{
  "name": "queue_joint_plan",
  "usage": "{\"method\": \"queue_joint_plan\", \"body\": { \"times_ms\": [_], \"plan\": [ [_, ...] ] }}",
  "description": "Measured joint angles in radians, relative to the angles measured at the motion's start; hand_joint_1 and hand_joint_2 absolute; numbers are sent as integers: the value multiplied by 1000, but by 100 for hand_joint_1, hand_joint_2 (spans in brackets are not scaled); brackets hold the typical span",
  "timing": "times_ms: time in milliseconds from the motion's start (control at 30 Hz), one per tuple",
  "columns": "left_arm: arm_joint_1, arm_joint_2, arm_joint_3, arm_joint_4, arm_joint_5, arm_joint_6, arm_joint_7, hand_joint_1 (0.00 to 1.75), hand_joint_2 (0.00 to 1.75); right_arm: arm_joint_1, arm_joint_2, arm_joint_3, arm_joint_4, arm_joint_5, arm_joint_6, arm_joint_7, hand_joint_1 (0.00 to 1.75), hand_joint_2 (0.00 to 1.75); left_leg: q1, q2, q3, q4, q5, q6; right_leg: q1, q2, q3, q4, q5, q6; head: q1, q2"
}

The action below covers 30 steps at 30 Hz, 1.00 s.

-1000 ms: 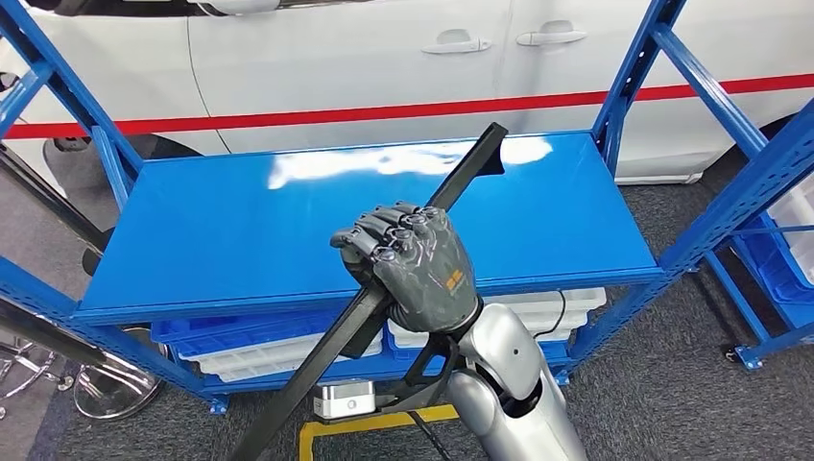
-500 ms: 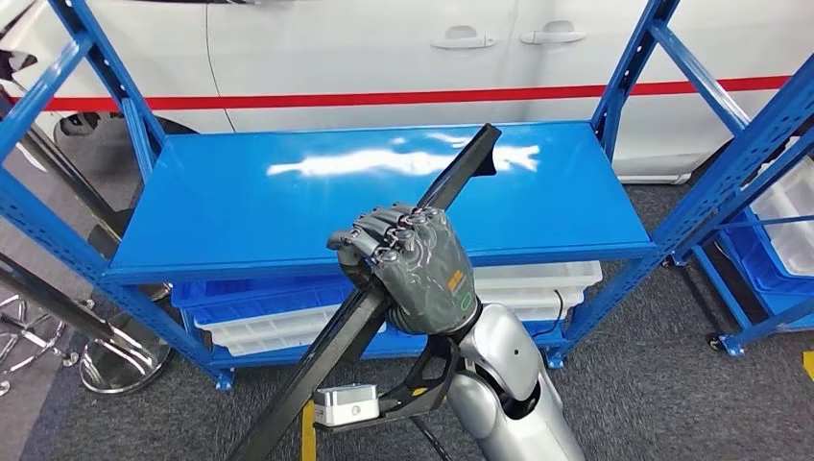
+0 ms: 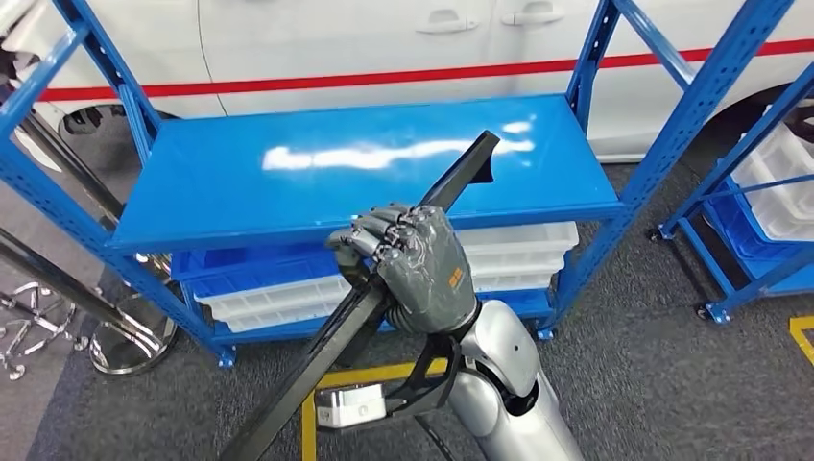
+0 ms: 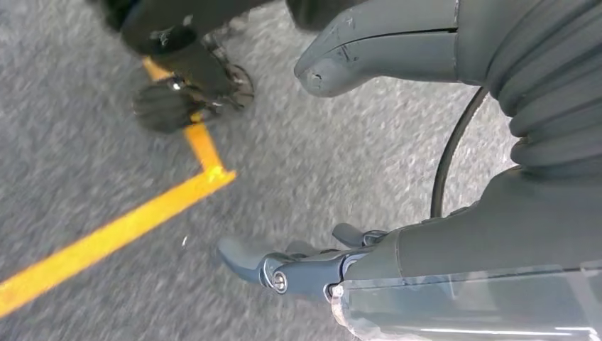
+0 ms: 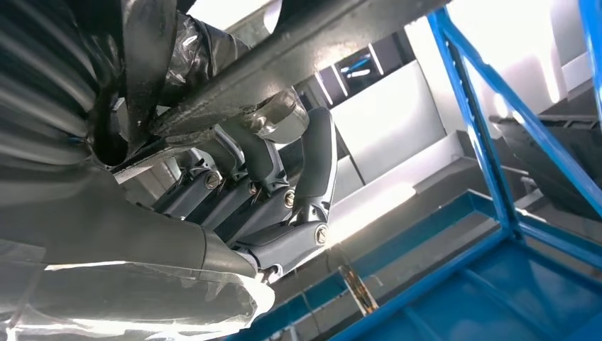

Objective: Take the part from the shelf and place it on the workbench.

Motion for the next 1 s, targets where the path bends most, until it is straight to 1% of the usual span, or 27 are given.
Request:
{"method": "queue_joint_plan", "body": {
  "times_ms": [33, 67, 100, 133, 167, 200, 233, 267, 300, 333, 367, 400, 433, 467, 533, 567, 600, 633, 667, 700, 733, 767, 800, 867, 900, 933, 1000],
  "plan": [
    [0, 0, 0, 0, 2, 0, 0, 0, 175, 0, 0, 0, 2, -2, 5, 0, 175, 175, 1, 0, -13, 64, -40, -3, 1, 0, -17, 1, 13, -1, 0, 0],
    [1, -1, 0, 0, 4, 0, 0, 0, 175, 1, 0, 0, 5, -5, 8, 0, 175, 175, 1, 0, -17, 117, -55, -5, 2, -1, -35, 2, 26, -1, 0, 0],
    [1, -1, 0, 0, 6, 0, 0, 0, 175, 1, 0, 0, 8, -8, 11, 0, 175, 175, 1, 0, -9, 147, -45, -6, 3, -1, -55, 5, 39, 1, 0, 0],
    [1, -1, 0, 0, 8, 0, -1, 0, 175, 1, 0, 0, 10, -10, 12, 0, 175, 175, 1, 0, 15, 143, -18, -6, 3, -2, -73, 9, 51, 3, 0, 0],
    [1, 0, -1, 0, 10, 0, -1, 0, 175, 1, 0, 0, 11, -12, 13, 0, 175, 175, 1, 0, 57, 106, 10, -6, 2, -2, -91, 14, 62, 6, 0, 0],
    [0, 0, -1, 0, 12, 0, -1, 0, 175, 1, 1, 0, 12, -13, 13, 0, 175, 175, 0, 0, 113, 40, 19, -4, 2, -2, -106, 20, 71, 10, 0, 0],
    [-1, 0, -2, 0, 15, 0, -2, 0, 175, 1, 1, 0, 12, -14, 15, 0, 175, 175, -1, -1, 171, -37, 11, 0, 3, -2, -117, 25, 79, 15, 0, 0],
    [-2, 1, -4, 0, 18, 1, -3, 0, 175, 1, 2, 0, 12, -15, 17, 0, 175, 175, -4, -1, 212, -99, -4, 4, 4, -3, -123, 29, 87, 21, 0, 0],
    [-3, 1, -5, 0, 21, 2, -3, 0, 175, 0, 3, 0, 13, -16, 19, 0, 175, 175, -6, -2, 236, -139, -20, 10, 4, -4, -125, 29, 96, 27, 0, 0],
    [-2, 1, -7, 0, 23, 2, -4, 0, 175, -1, 4, 0, 13, -17, 22, 0, 175, 175, -8, -3, 240, -156, -21, 18, 4, -5, -125, 26, 107, 33, 0, 0],
    [-1, 0, -9, 0, 26, 2, -4, 0, 175, -1, 5, 0, 14, -17, 24, 0, 175, 175, -7, -1, 232, -156, -12, 25, 3, -5, -127, 24, 113, 39, 0, 0],
    [-1, 0, -10, 0, 27, 2, -4, 0, 175, -1, 5, 0, 16, -17, 26, 0, 175, 175, -5, 1, 224, -157, -1, 33, 2, -3, -133, 29, 103, 44, 0, 0],
    [0, -1, -11, 0, 29, 2, -4, 0, 175, -1, 6, 0, 17, -18, 27, 0, 175, 175, -3, 3, 213, -159, 13, 42, 1, -1, -143, 50, 72, 49, 0, 0],
    [-1, -1, -13, 0, 29, 2, -4, 0, 175, -1, 6, 0, 17, -18, 28, 0, 175, 175, -1, 6, 199, -160, 27, 49, -1, 2, -157, 89, 23, 53, 0, 0],
    [-1, 0, -15, 0, 30, 2, -4, 0, 175, -1, 6, 0, 19, -18, 28, 0, 175, 175, -3, 7, 167, -158, 53, 55, -4, 3, -184, 213, -79, 59, 0, 0],
    [-1, 0, -15, 0, 31, 2, -4, 0, 175, -1, 6, 0, 20, -18, 28, 0, 175, 175, -4, 8, 150, -157, 66, 54, -5, 3, -189, 270, -99, 62, 0, 0],
    [-1, 0, -16, 0, 32, 2, -4, 0, 175, -1, 6, 0, 21, -18, 28, 1, 175, 175, -4, 8, 133, -155, 78, 52, -6, 3, -183, 305, -94, 62, 0, 0],
    [0, 0, -16, 0, 34, 2, -4, 0, 175, -1, 6, 0, 23, -18, 29, 1, 175, 175, -5, 8, 117, -152, 88, 50, -6, 3, -164, 310, -72, 62, 0, 0],
    [0, 0, -16, 0, 35, 2, -4, 0, 175, -1, 6, 0, 23, -18, 29, 1, 175, 175, -5, 7, 102, -148, 98, 48, -7, 3, -124, 277, -45, 59, 0, 0],
    [-1, 0, -17, 0, 37, 1, -3, 0, 175, -2, 6, 0, 23, -18, 29, 1, 175, 175, -6, 7, 88, -144, 107, 45, -6, 4, -69, 213, -35, 54, 0, 0],
    [-1, 0, -17, 0, 38, 1, -3, 0, 175, -2, 7, 0, 23, -18, 29, 1, 175, 175, -6, 6, 77, -139, 115, 40, -3, 4, -12, 136, -41, 49, 0, 0],
    [-1, -1, -17, 0, 38, 1, -3, 0, 175, -4, 8, 1, 23, -18, 29, 1, 175, 175, -7, 6, 70, -137, 124, 35, 0, 5, 33, 71, -52, 43, 0, 0],
    [-1, -1, -18, 0, 39, 1, -3, 0, 175, -5, 9, 1, 23, -18, 30, 1, 175, 175, -7, 5, 66, -137, 133, 28, 4, 6, 58, 29, -65, 39, 0, 0],
    [-1, -1, -18, 0, 41, 1, -3, 0, 175, -7, 10, 2, 23, -19, 31, 1, 175, 175, -5, 5, 61, -143, 150, 15, 6, 5, 55, 8, -56, 28, 0, 0],
    [0, -1, -18, 0, 42, 1, -3, 0, 175, -7, 10, 3, 23, -19, 33, 1, 175, 175, -4, 4, 54, -139, 142, 9, 5, 3, 47, 5, -44, 19, 0, 0],
    [1, -1, -18, 0, 44, 1, -3, 0, 175, -8, 10, 3, 24, -21, 36, 1, 175, 175, -3, 3, 43, -120, 115, 5, 2, 1, 36, 2, -31, 10, 0, 0],
    [3, -1, -18, 0, 48, 2, -2, 0, 175, -8, 11, 6, 24, -26, 43, 1, 175, 175, -1, 2, 10, -26, 17, -3, 1, -2, 7, 0, -4, -3, 0, 0]
  ]
}}
